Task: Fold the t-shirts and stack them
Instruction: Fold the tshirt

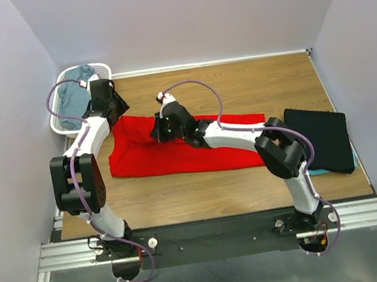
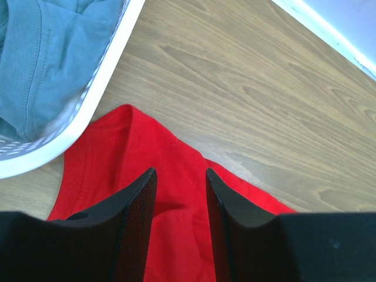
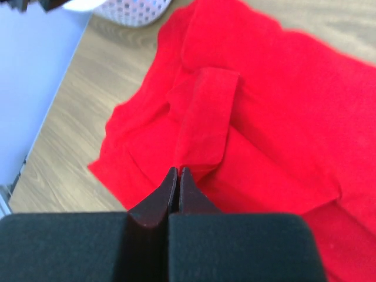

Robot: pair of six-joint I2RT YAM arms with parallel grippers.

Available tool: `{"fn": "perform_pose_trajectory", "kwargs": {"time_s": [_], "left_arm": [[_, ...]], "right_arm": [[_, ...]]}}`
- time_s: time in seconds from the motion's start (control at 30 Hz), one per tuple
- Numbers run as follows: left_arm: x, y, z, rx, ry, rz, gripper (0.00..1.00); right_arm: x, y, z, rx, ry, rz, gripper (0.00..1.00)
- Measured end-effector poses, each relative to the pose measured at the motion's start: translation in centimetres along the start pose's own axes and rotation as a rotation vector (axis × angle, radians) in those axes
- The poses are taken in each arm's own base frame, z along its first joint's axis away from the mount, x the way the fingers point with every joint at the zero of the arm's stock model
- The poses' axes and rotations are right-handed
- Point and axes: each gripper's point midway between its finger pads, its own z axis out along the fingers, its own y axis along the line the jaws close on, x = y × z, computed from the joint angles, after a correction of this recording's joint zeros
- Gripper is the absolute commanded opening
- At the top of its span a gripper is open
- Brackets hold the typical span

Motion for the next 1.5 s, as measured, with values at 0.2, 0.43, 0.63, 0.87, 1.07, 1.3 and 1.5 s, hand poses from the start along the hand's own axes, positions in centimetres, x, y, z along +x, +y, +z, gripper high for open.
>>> {"fn": "perform_pose_trajectory", "kwargs": {"time_s": [0.2,0.43,0.63,0.87,1.07,1.3,1.5], "left_arm": [[1.1,0.6,0.1,-0.005,0.021,0.001,0.47],[3.1,1.5,-0.2,-0.008,0.054,-0.004,0.46],[4.7,2.4,-1.1,-0.019,0.069,-0.029,0.42],[5.9,3.3,-3.1,-0.052,0.041,-0.068,0.42],[8.6,3.8,-3.4,-0.090,0.062,-0.069,0.42],[10.7,3.2,-3.6,-0.102,0.083,-0.050,0.42],[11.8,2.4,-3.8,-0.094,0.093,-0.033,0.42]], "right_arm": [[3.1,-0.7,-1.2,0.010,0.042,-0.007,0.00],[5.2,-1.4,-1.8,0.022,0.069,-0.003,0.01],[5.9,-1.9,-2.1,0.029,0.077,0.003,0.01],[6.2,-2.5,-3.1,0.047,0.075,0.002,0.01],[6.9,-3.2,-3.3,0.064,0.086,0.000,0.02],[7.7,-4.3,-3.4,0.101,0.087,-0.003,0.05],[8.2,-5.4,-3.7,0.145,0.083,-0.008,0.06]]}}
